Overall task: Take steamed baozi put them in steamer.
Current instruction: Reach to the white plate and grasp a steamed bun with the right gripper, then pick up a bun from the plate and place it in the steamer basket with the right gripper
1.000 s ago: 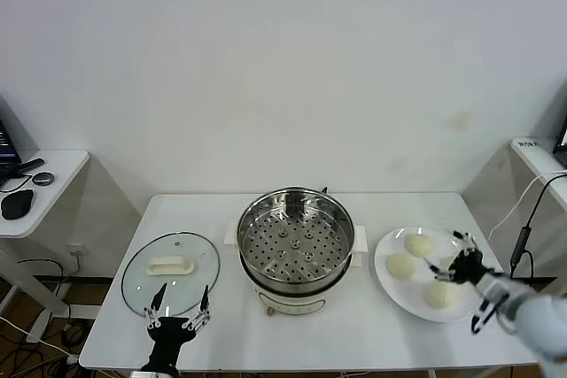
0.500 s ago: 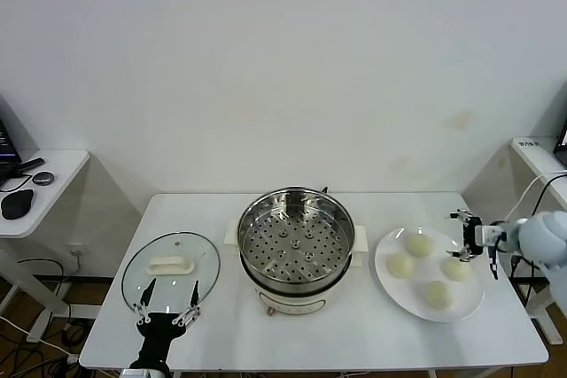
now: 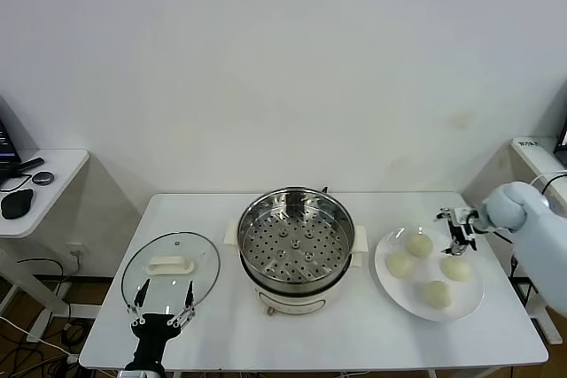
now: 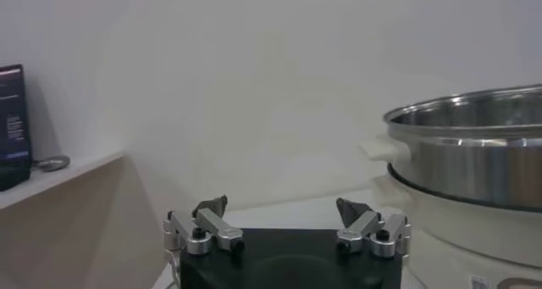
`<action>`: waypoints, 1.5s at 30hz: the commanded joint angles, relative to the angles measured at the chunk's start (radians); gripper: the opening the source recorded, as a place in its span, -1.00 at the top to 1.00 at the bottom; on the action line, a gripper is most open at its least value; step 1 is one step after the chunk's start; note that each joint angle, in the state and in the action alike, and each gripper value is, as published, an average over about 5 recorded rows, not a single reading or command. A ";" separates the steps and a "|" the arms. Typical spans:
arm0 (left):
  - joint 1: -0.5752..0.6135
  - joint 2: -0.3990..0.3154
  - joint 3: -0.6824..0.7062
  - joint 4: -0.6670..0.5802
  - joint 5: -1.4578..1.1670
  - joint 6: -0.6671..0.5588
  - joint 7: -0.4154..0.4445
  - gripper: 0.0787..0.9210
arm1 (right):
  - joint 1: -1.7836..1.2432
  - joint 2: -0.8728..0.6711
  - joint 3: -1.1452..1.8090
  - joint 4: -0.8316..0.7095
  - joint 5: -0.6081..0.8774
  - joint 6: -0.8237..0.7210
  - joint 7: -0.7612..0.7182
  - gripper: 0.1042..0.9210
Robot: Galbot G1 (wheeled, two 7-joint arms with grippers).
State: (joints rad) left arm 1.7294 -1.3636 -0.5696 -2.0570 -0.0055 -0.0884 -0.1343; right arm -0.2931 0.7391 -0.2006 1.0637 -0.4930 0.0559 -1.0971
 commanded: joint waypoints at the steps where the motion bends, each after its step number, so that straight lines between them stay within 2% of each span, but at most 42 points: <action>1: 0.001 0.001 -0.008 -0.001 0.007 -0.002 -0.001 -0.77 | 0.111 0.103 -0.129 -0.147 -0.040 0.017 -0.041 -0.76; 18: -0.001 -0.003 -0.011 0.002 0.016 -0.010 -0.002 -0.77 | 0.096 0.138 -0.137 -0.175 -0.059 -0.016 -0.008 -0.74; 32: -0.002 -0.003 -0.012 -0.003 0.019 -0.014 -0.002 -0.77 | 0.100 0.127 -0.151 -0.153 -0.038 -0.043 -0.016 -0.19; 37: -0.007 -0.001 -0.002 -0.002 0.019 -0.012 -0.001 -0.77 | 0.133 0.069 -0.206 -0.067 0.060 -0.069 -0.027 -0.15; 45: -0.038 0.014 0.023 0.013 0.010 -0.007 0.002 -0.77 | 0.446 -0.123 -0.473 0.189 0.364 -0.086 -0.071 -0.14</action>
State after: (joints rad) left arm 1.7008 -1.3503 -0.5531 -2.0482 0.0040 -0.0961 -0.1322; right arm -0.0833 0.7569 -0.4693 1.0532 -0.3743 -0.0144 -1.1434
